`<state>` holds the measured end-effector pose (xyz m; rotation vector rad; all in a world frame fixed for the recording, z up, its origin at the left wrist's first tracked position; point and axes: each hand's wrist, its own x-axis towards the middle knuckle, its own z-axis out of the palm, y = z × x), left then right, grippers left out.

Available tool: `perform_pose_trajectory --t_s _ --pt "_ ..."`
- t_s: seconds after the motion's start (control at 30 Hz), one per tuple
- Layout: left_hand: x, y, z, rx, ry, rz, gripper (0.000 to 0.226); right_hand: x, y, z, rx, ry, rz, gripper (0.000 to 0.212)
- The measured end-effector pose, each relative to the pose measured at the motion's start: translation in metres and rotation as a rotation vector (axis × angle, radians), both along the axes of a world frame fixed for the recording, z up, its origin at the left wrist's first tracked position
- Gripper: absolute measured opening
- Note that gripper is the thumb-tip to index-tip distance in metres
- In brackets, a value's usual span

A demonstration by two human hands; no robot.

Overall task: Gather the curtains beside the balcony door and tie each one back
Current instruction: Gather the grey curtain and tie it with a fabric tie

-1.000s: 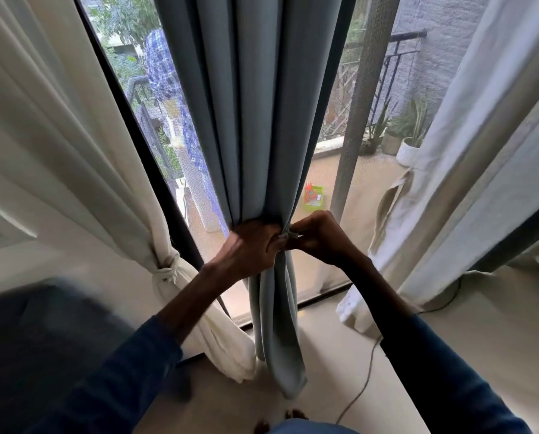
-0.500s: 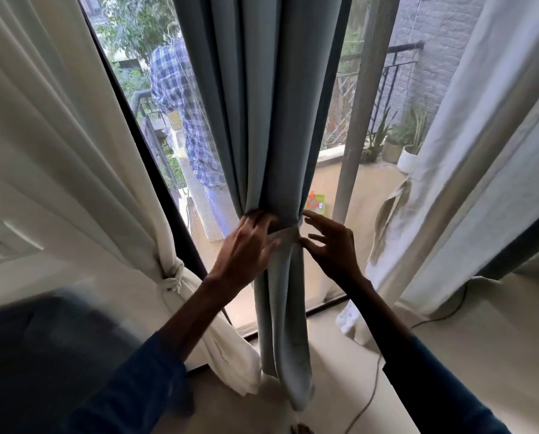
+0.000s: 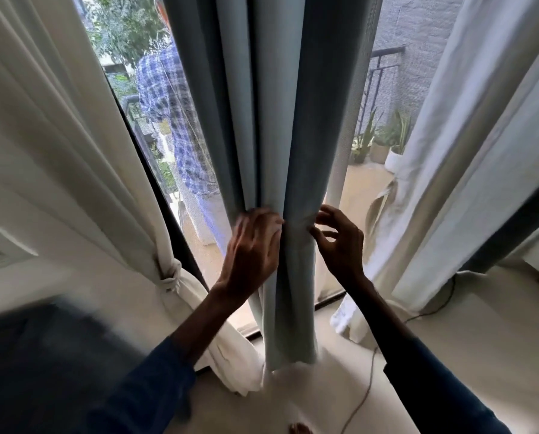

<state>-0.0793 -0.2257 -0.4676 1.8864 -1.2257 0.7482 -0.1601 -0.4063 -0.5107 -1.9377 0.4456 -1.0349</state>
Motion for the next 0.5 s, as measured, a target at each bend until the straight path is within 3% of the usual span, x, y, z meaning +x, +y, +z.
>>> perform_pose_trajectory --t_s 0.07,0.13,0.23,0.3,0.4,0.5 --pt "0.004 0.005 0.011 -0.156 -0.042 0.106 0.035 0.006 -0.005 0.003 -0.002 0.047 0.04 0.048" --pt "0.016 0.006 0.023 -0.253 0.061 0.165 0.07 0.014 -0.011 0.006 0.013 0.102 0.116 0.052" --pt "0.05 0.002 0.027 -0.206 0.583 0.078 0.125 0.027 -0.024 0.01 0.032 0.19 0.269 0.04" --pt "0.068 -0.003 0.027 -0.06 0.791 -0.08 0.116 0.034 -0.03 0.013 0.05 0.227 0.383 0.024" --pt "0.071 -0.018 0.023 0.111 0.748 -0.184 0.073 0.042 -0.024 0.011 0.096 0.202 0.409 0.008" --pt "0.056 -0.034 0.017 0.121 0.717 -0.142 0.053 0.046 -0.001 0.0 0.051 0.183 0.474 0.009"
